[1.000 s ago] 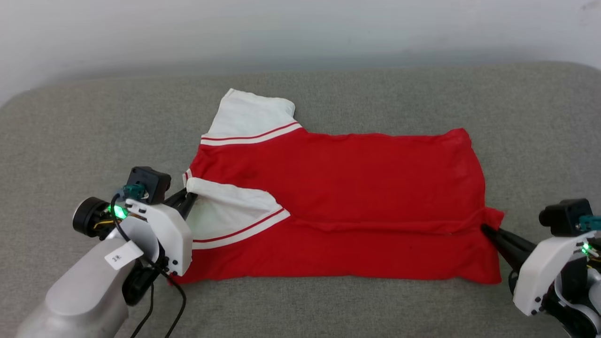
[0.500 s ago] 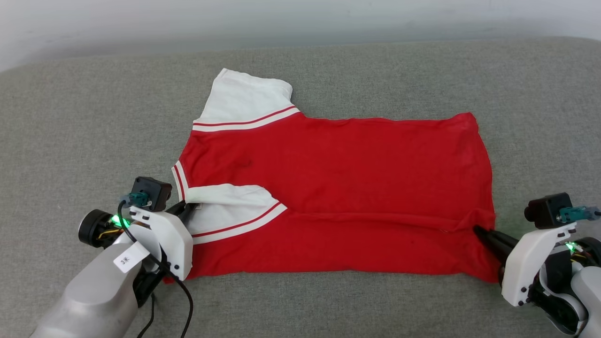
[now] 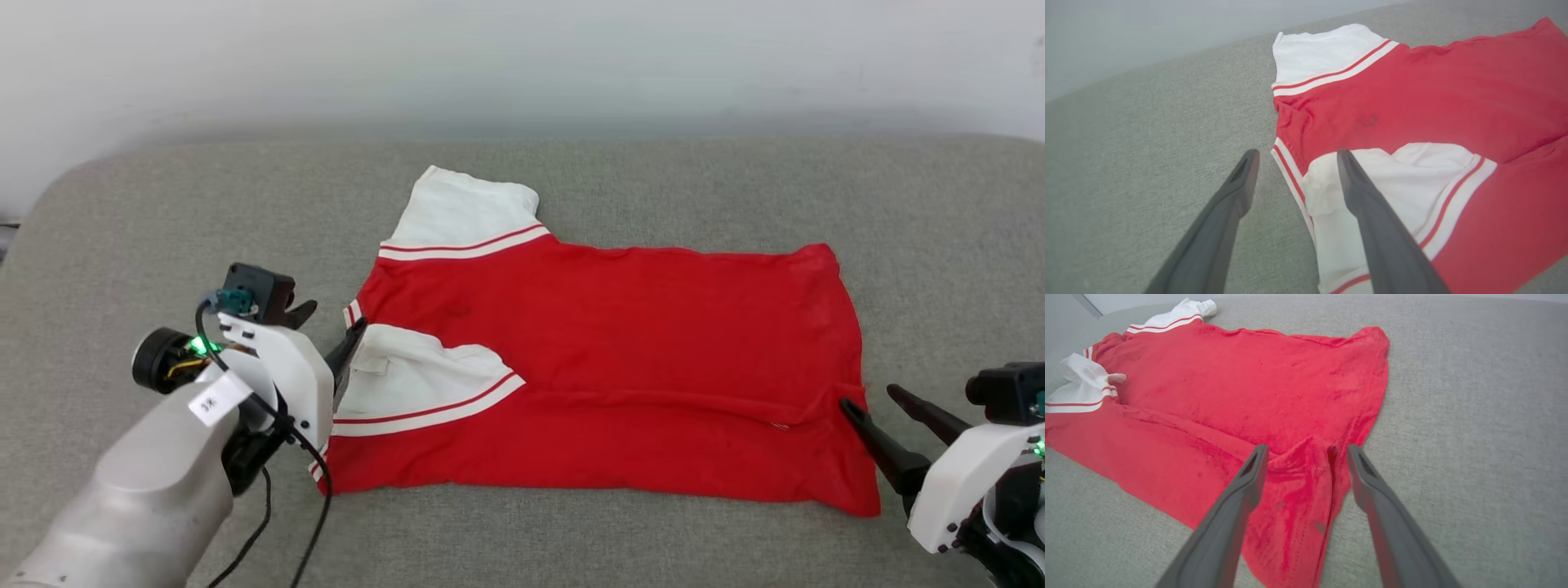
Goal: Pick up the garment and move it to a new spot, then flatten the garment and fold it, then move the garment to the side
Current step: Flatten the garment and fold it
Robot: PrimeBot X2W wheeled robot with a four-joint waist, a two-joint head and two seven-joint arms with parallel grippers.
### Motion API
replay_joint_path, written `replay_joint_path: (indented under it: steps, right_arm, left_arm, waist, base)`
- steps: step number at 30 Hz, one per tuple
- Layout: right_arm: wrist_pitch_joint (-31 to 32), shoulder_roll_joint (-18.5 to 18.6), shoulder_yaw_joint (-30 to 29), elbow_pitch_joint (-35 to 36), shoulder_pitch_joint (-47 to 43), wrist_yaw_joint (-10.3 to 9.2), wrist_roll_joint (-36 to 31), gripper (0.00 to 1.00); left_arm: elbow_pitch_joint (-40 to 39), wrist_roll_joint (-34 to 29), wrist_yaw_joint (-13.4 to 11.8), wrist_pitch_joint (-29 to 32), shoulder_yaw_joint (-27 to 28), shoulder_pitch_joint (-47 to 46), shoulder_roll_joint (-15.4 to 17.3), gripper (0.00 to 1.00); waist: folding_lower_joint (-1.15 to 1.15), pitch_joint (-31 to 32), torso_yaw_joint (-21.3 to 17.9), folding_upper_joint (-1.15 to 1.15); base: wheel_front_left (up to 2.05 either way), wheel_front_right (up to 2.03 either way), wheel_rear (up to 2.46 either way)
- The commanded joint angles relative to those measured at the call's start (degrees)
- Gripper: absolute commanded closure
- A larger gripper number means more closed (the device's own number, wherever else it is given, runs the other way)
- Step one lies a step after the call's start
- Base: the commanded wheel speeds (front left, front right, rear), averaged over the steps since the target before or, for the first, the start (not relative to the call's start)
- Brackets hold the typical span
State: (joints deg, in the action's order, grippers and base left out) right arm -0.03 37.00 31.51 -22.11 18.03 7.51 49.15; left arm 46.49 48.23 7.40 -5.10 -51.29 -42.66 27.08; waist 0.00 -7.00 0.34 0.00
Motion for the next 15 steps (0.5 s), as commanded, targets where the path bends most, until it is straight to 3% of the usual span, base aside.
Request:
replay_joint_path:
  steps: [1,15]
  right_arm:
    - [-0.4,0.3,-0.9,0.9,-1.0,-0.05,-0.4,0.0]
    - [3.7,-1.0,-7.4,7.3,-6.9,-0.05,-4.1,0.0]
  left_arm:
    - [-1.1,0.8,0.0,1.5,-0.3,-0.7,0.6,0.0]
    - [-11.3,12.8,0.0,35.1,-5.0,-4.8,5.5,0.0]
  waist:
    - [0.0,1.0,0.6,0.0]
    - [0.0,3.2,1.9,0.0]
  base:
    - [0.0,0.0,0.0]
    - [0.0,0.0,0.0]
